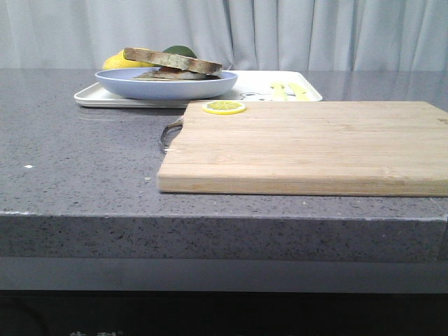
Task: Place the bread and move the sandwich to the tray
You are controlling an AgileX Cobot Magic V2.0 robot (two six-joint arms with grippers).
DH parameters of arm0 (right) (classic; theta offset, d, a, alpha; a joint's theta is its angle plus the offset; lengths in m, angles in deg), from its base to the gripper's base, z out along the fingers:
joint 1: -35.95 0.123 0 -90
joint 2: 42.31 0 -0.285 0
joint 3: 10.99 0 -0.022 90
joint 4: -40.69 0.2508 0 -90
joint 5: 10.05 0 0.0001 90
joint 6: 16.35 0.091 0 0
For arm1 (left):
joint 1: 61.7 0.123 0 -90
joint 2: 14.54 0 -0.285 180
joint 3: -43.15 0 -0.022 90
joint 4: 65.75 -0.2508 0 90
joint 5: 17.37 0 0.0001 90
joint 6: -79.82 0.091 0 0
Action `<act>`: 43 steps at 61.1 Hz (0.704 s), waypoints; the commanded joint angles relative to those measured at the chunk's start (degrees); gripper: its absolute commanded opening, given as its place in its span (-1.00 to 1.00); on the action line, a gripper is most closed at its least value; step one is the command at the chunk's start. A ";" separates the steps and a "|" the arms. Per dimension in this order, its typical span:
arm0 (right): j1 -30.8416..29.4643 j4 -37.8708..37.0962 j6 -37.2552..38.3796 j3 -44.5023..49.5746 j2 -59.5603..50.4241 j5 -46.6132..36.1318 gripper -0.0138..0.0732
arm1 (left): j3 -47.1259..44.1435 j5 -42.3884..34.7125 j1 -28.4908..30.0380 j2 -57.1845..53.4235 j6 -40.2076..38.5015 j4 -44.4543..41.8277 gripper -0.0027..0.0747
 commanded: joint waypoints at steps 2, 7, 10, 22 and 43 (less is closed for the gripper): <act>-0.92 -0.84 0.27 -0.11 -1.09 -6.22 -0.84 | -0.15 -5.17 -0.02 -1.24 0.08 0.15 -0.98; -0.92 -0.84 0.27 -0.11 -1.09 -7.40 -0.84 | -0.15 -5.17 -0.02 -1.24 0.08 0.15 -0.98; -0.92 -0.84 0.27 -0.11 -1.09 -7.73 -0.84 | -0.15 -5.17 -0.02 -1.24 0.08 0.15 -0.98; -0.92 -0.89 0.27 -0.11 -1.09 -7.05 -0.84 | -0.15 -5.17 -0.02 -1.24 0.08 0.15 -0.98; -0.92 -0.89 0.27 -0.11 -1.03 -7.01 -0.84 | -0.15 -5.17 -0.02 -1.24 0.08 0.15 -0.98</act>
